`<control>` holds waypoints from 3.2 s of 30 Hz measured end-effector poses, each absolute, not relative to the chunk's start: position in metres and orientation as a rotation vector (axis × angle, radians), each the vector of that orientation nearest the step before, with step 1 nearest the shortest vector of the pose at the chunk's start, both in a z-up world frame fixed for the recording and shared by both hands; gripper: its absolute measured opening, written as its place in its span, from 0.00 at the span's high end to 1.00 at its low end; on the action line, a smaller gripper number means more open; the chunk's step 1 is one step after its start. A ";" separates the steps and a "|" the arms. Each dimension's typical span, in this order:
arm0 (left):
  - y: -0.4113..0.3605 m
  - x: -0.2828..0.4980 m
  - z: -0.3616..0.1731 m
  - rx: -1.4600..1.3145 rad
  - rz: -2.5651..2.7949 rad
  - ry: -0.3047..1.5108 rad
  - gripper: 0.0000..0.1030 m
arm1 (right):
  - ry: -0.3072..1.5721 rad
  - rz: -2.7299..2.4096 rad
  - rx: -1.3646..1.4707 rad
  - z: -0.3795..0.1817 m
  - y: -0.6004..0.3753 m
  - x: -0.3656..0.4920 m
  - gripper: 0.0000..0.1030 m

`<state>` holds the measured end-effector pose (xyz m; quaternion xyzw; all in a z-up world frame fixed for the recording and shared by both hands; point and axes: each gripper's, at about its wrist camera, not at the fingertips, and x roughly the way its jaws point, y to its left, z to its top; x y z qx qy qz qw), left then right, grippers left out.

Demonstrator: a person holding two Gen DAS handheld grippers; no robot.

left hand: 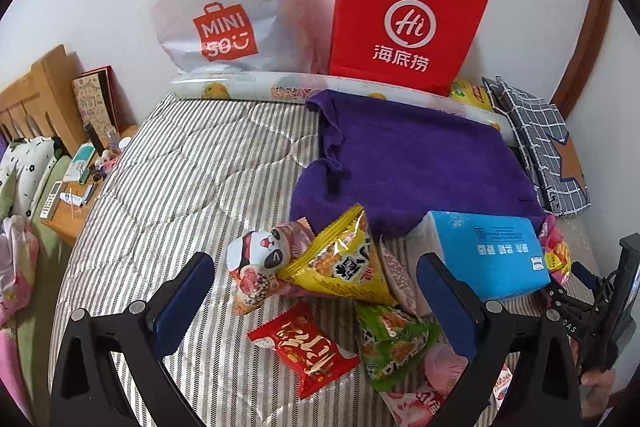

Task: Organize snacks
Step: 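Reach the right tool to the pink-yellow chip bag and close on it, then grasp the small red snack packet with the left tool while the right tool holds the chip bag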

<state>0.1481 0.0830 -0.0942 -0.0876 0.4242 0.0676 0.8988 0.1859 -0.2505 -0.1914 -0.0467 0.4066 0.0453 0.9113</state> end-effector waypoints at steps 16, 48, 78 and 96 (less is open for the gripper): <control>0.102 0.144 -0.112 -0.174 0.141 0.940 0.01 | 0.787 0.120 -0.104 -0.188 -0.242 0.186 0.33; 0.099 0.140 -0.174 -0.205 -0.041 1.097 0.22 | 0.748 -0.005 0.042 -0.132 -0.231 0.096 0.33; 0.096 0.092 -0.155 -0.114 -0.155 1.059 0.62 | 0.734 -0.071 0.017 -0.109 -0.204 0.037 0.33; 0.105 0.086 -0.169 -0.158 -0.098 1.089 0.30 | 0.722 -0.011 0.009 -0.109 -0.201 0.029 0.33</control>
